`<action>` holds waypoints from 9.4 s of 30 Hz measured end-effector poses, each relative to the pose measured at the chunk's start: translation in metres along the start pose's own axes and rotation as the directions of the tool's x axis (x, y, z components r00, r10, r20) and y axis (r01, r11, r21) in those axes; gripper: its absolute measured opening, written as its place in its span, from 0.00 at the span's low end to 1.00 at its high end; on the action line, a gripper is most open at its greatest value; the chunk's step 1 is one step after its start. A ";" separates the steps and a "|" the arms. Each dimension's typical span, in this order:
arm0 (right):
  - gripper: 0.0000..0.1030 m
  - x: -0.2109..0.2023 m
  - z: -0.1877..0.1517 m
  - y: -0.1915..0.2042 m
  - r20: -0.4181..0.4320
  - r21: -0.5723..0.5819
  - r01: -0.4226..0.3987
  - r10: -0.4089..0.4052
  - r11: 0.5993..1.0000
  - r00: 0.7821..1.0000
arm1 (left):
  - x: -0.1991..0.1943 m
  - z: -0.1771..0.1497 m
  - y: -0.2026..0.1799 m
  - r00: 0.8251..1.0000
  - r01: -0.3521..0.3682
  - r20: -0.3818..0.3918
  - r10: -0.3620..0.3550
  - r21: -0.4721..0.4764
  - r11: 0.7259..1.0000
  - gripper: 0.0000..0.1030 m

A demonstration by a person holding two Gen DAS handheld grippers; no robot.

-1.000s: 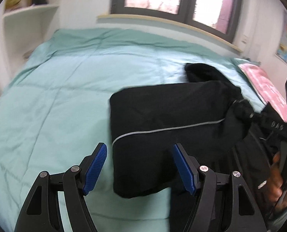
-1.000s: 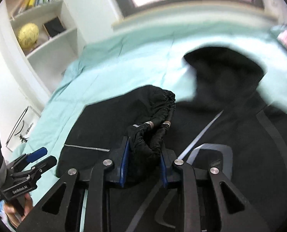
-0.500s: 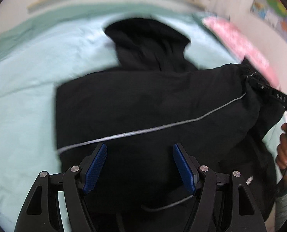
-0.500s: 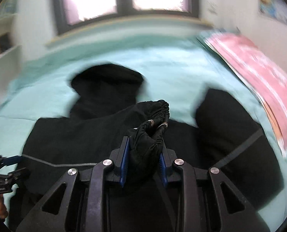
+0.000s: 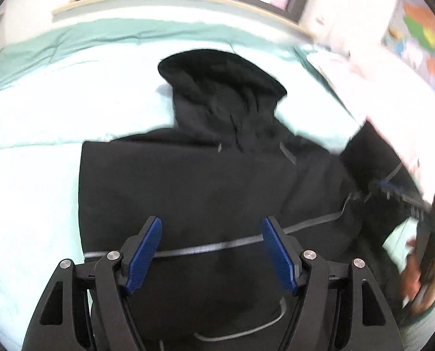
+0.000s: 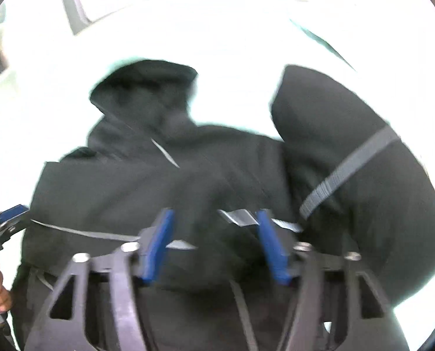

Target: Fold large clothes

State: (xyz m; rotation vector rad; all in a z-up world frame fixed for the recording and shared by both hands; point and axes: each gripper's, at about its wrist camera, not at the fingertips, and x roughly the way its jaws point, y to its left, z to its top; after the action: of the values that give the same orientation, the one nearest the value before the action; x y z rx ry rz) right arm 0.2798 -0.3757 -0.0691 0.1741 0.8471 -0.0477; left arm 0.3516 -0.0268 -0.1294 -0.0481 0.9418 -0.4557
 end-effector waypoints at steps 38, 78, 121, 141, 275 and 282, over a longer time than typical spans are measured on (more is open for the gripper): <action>0.68 -0.141 -0.013 -0.238 0.109 0.205 0.057 -0.080 0.977 0.991 | 0.154 -0.023 -0.260 0.968 0.160 -0.197 -0.157 0.003 0.987 0.71; 0.23 -0.117 -0.062 -0.461 0.017 0.475 0.285 -0.332 0.832 0.943 | 0.194 -0.052 -0.392 0.936 0.263 -0.298 -0.189 0.231 0.937 0.76; 0.19 -0.025 -0.053 0.165 -0.018 -0.315 -0.200 0.205 0.928 0.979 | -0.071 -0.089 0.000 0.996 0.049 0.072 -0.042 -0.096 0.994 0.76; 0.55 -0.099 -0.072 0.070 0.116 -0.256 -0.153 0.188 0.955 0.975 | 0.041 -0.036 -0.026 0.963 0.205 -0.119 -0.240 -0.249 0.947 0.76; 0.09 0.156 0.220 0.007 -0.137 -0.020 -0.078 0.075 0.997 0.988 | 0.152 0.195 0.092 0.982 0.047 -0.157 -0.105 -0.331 0.942 0.10; 0.09 0.250 0.166 -0.005 -0.388 0.017 -0.118 0.115 0.993 0.914 | 0.218 0.158 0.096 0.954 -0.048 -0.298 -0.041 -0.284 0.957 0.13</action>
State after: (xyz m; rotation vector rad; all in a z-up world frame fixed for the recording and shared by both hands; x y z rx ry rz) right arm 0.5684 -0.4029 -0.1495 0.2319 1.2331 0.1058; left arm 0.6196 -0.0516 -0.2255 -0.2484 1.3060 -0.3225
